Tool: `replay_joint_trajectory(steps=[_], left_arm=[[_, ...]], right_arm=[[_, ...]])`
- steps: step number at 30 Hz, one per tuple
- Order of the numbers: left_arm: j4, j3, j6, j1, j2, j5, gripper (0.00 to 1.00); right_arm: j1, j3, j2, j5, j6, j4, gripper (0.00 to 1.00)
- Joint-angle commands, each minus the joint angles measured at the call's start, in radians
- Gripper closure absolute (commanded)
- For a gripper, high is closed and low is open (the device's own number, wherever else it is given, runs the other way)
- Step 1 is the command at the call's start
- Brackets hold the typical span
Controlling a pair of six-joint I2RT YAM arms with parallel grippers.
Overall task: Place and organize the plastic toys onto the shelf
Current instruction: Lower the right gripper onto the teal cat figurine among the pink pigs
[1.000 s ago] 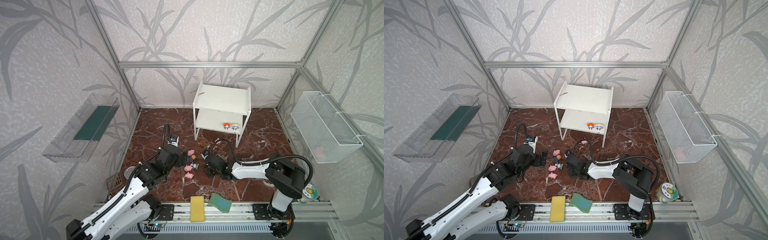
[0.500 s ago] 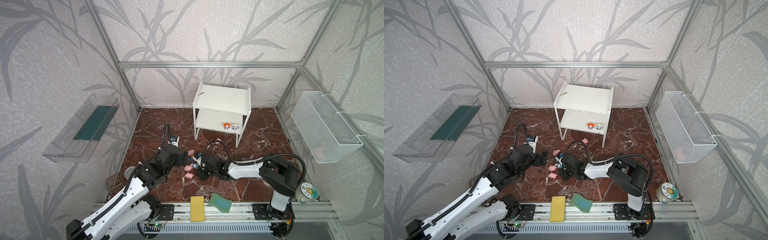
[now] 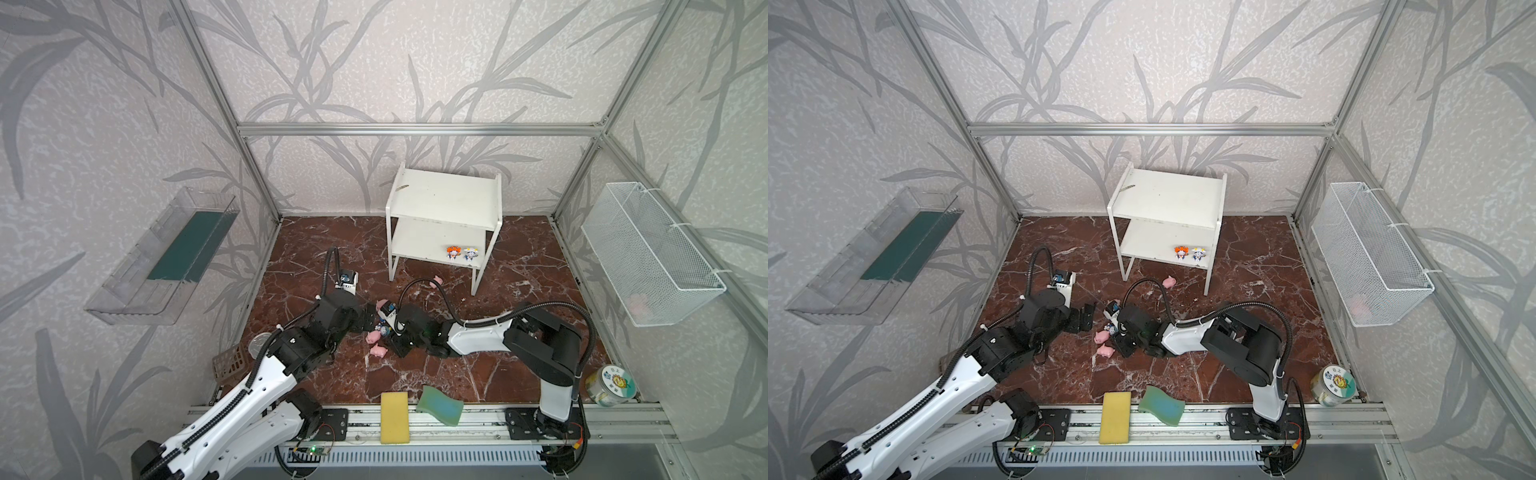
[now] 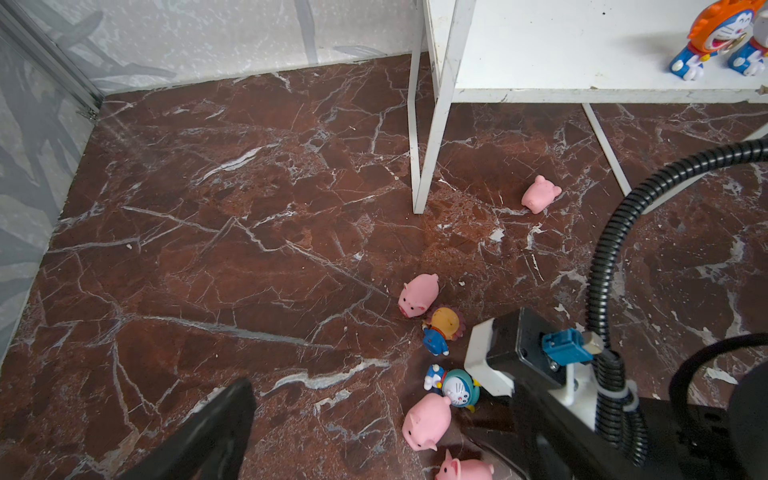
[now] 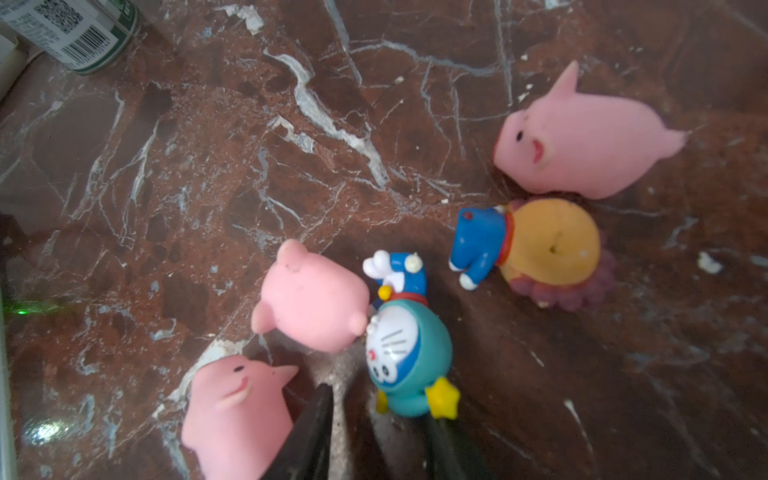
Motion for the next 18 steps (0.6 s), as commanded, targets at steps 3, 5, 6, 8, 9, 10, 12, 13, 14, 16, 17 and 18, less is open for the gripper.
replay_joint_trajectory(steps=[3, 5, 6, 8, 9, 10, 12, 13, 14, 16, 17, 18], left_arm=[[0.012, -0.014, -0.004, 0.001, 0.002, -0.001, 0.03], [0.009, -0.015, -0.004, 0.001, 0.000, -0.004, 0.03], [0.007, -0.015, -0.004, 0.001, -0.001, -0.004, 0.03], [0.006, -0.014, -0.004, 0.001, -0.005, -0.006, 0.03], [0.006, -0.017, -0.004, 0.001, -0.007, -0.008, 0.03], [0.006, -0.016, -0.002, 0.001, -0.007, -0.010, 0.03], [0.006, -0.015, -0.002, 0.000, -0.005, -0.010, 0.03], [0.006, -0.015, -0.002, 0.000, -0.004, -0.010, 0.03], [0.007, -0.016, -0.002, 0.001, -0.002, -0.008, 0.03], [0.010, -0.016, -0.002, 0.001, 0.001, -0.005, 0.03], [0.010, -0.017, -0.002, 0.000, 0.002, -0.006, 0.03], [0.012, -0.016, -0.002, 0.000, 0.004, -0.005, 0.03]], right_arm=[[-0.041, -0.033, 0.015, 0.001, -0.010, 0.005, 0.67], [-0.048, -0.032, 0.020, -0.012, -0.016, 0.026, 0.69], [-0.050, -0.032, 0.023, -0.022, -0.021, 0.038, 0.69], [-0.053, -0.034, 0.028, -0.038, -0.032, 0.063, 0.70], [-0.053, -0.034, 0.031, -0.038, -0.036, 0.067, 0.71], [-0.055, -0.031, 0.034, -0.045, -0.041, 0.069, 0.72], [-0.059, -0.035, 0.037, -0.063, -0.049, 0.091, 0.72], [-0.061, -0.041, 0.037, -0.076, -0.054, 0.106, 0.72], [-0.062, -0.047, 0.035, -0.088, -0.058, 0.122, 0.73], [-0.064, -0.057, 0.035, -0.102, -0.065, 0.150, 0.76], [-0.064, -0.057, 0.036, -0.108, -0.067, 0.153, 0.77], [-0.065, -0.057, 0.038, -0.110, -0.070, 0.154, 0.79]])
